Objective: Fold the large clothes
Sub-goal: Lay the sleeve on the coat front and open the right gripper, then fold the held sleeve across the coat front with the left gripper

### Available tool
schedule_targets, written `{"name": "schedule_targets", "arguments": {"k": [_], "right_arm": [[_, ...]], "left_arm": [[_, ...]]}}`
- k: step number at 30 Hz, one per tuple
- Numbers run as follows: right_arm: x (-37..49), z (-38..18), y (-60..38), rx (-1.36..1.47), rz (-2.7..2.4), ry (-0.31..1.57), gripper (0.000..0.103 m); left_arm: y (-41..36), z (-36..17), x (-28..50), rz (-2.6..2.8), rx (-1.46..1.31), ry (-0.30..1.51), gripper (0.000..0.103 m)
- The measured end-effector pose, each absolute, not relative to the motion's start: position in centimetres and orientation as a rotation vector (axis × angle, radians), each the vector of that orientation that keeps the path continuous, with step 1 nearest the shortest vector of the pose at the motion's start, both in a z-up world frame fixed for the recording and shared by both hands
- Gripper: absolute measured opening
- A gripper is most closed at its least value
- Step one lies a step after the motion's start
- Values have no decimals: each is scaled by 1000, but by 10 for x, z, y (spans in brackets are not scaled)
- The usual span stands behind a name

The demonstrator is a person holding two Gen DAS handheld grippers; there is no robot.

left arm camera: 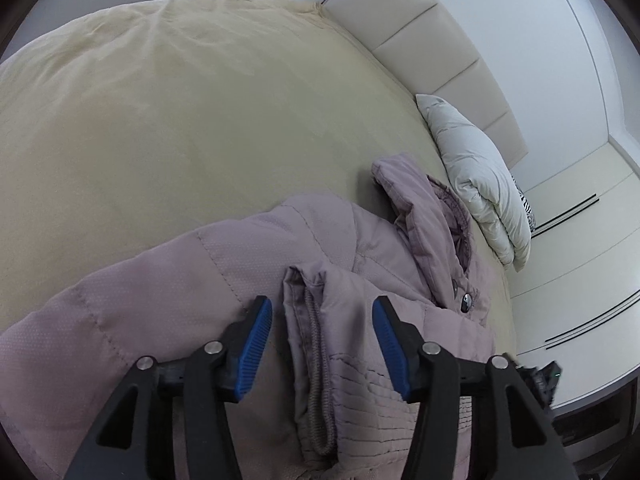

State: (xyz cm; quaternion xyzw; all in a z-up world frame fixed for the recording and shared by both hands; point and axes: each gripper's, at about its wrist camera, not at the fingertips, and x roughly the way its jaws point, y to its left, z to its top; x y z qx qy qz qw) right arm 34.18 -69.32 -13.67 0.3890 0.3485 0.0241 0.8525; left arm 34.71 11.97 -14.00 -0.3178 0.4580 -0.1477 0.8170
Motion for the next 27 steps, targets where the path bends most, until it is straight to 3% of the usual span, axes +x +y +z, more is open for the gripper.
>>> {"name": "schedule_targets", "arguments": {"k": [3, 9, 14, 20, 27], "right_arm": [[351, -191, -693, 741, 29, 837, 78], [320, -148, -665, 645, -6, 775, 78], [263, -114, -627, 643, 114, 707, 78], [207, -123, -552, 684, 275, 765, 78], [151, -133, -492, 756, 391, 833, 78]], "left_arm": [[133, -124, 322, -315, -666, 930, 56], [190, -99, 211, -252, -674, 842, 56], [239, -92, 84, -128, -742, 746, 64], [275, -120, -30, 51, -947, 654, 65], [285, -176, -58, 102, -1222, 649, 65]]}}
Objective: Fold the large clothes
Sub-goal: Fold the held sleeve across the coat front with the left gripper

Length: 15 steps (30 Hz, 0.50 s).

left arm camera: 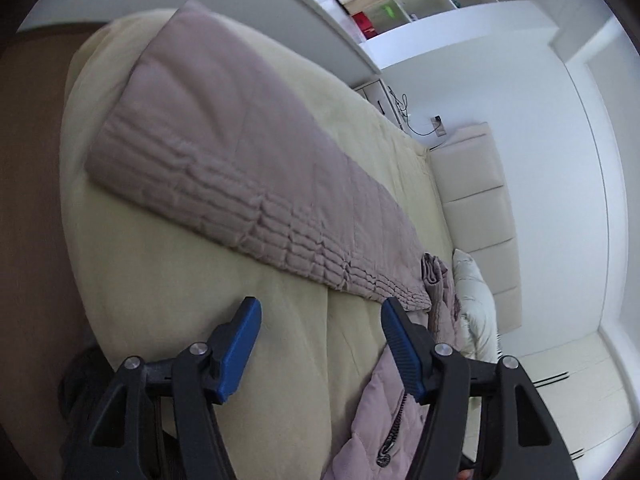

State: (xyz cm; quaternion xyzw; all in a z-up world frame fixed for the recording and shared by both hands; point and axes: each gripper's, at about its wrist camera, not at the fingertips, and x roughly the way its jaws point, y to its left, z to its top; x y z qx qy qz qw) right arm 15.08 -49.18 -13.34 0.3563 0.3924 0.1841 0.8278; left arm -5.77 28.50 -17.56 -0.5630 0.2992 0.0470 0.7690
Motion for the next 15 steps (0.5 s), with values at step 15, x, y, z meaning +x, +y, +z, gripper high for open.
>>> {"name": "schedule_targets", "arguments": {"k": [15], "right_arm": [[87, -136, -485, 815, 347, 840, 78]], "left_arm": [[323, -217, -50, 329, -1581, 429, 55]]}}
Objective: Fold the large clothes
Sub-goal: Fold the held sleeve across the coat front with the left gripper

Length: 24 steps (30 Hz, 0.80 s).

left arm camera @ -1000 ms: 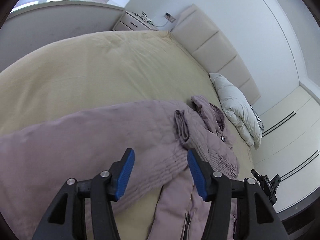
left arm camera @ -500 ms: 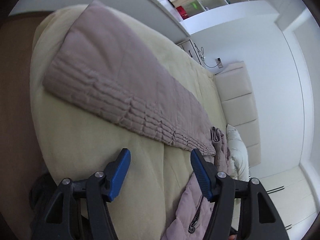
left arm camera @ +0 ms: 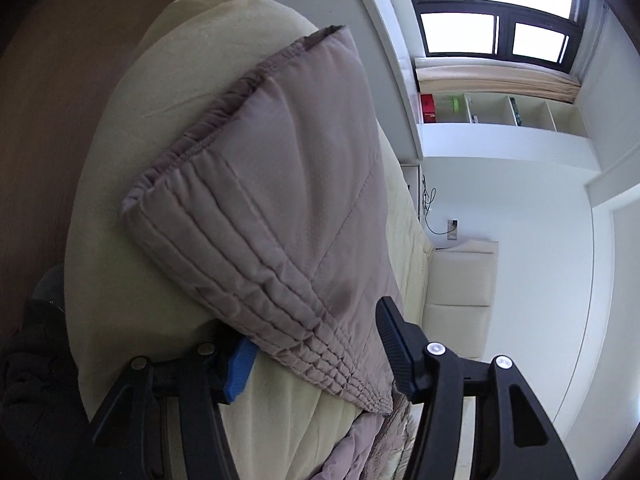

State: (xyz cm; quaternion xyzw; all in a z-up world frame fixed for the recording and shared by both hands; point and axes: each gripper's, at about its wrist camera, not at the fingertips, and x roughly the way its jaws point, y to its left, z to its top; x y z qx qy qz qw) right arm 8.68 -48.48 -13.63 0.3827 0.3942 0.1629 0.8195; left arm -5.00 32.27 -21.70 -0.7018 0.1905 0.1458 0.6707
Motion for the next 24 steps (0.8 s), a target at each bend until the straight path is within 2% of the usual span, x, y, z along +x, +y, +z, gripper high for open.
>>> {"name": "schedule_targets", "arguments": {"k": [1, 2, 4, 6, 10, 14, 19, 24], "right_arm": [[84, -136, -481, 811, 354, 841, 78], [83, -132, -486, 808, 360, 843, 78], [84, -128, -483, 799, 370, 846, 78], [86, -124, -481, 786, 381, 850, 78], [90, -112, -480, 761, 395, 846, 78], [94, -103, -477, 784, 446, 853, 78], [104, -103, -463, 830, 546, 926, 78], [119, -101, -437, 907, 721, 975, 78]], "left_arm": [[324, -216, -46, 332, -1572, 442, 37], [330, -215, -43, 327, -1552, 457, 27], [338, -202, -41, 324, -1454, 487, 19], [331, -168, -28, 316, -1223, 509, 18], [254, -92, 6, 265, -486, 525, 15], [155, -79, 17, 145, 39, 486, 12], [78, -98, -1, 16, 281, 462, 11], [47, -114, -7, -55, 388, 460, 11]]}}
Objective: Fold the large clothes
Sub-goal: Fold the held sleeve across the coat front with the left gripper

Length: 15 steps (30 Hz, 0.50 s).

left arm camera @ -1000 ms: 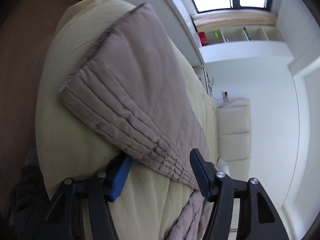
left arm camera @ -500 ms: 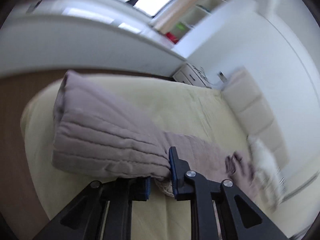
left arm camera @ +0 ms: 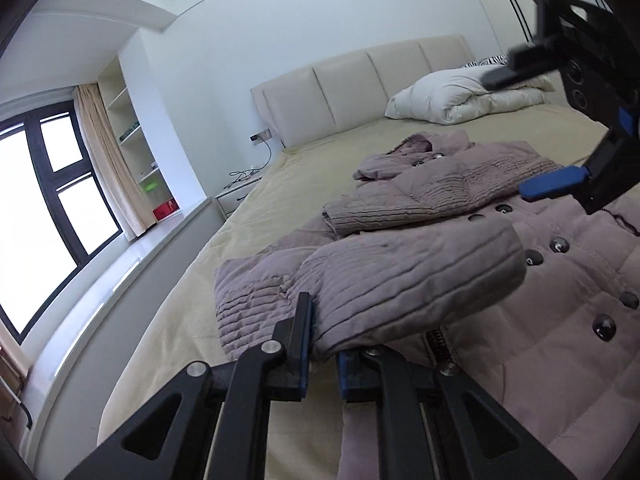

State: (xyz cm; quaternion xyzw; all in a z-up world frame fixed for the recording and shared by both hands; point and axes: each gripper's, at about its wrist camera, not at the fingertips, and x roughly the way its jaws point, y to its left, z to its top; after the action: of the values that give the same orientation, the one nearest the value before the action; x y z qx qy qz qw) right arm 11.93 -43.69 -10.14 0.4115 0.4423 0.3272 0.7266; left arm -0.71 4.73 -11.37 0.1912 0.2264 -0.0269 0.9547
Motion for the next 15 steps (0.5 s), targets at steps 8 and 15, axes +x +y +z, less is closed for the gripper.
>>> {"name": "schedule_targets", "arguments": {"k": [8, 15], "right_arm": [[122, -142, -416, 1054, 720, 1126, 78], [118, -181, -397, 1274, 818, 1186, 78]], "left_arm": [[39, -102, 5, -12, 347, 467, 11], [29, -107, 0, -34, 392, 451, 11]]}}
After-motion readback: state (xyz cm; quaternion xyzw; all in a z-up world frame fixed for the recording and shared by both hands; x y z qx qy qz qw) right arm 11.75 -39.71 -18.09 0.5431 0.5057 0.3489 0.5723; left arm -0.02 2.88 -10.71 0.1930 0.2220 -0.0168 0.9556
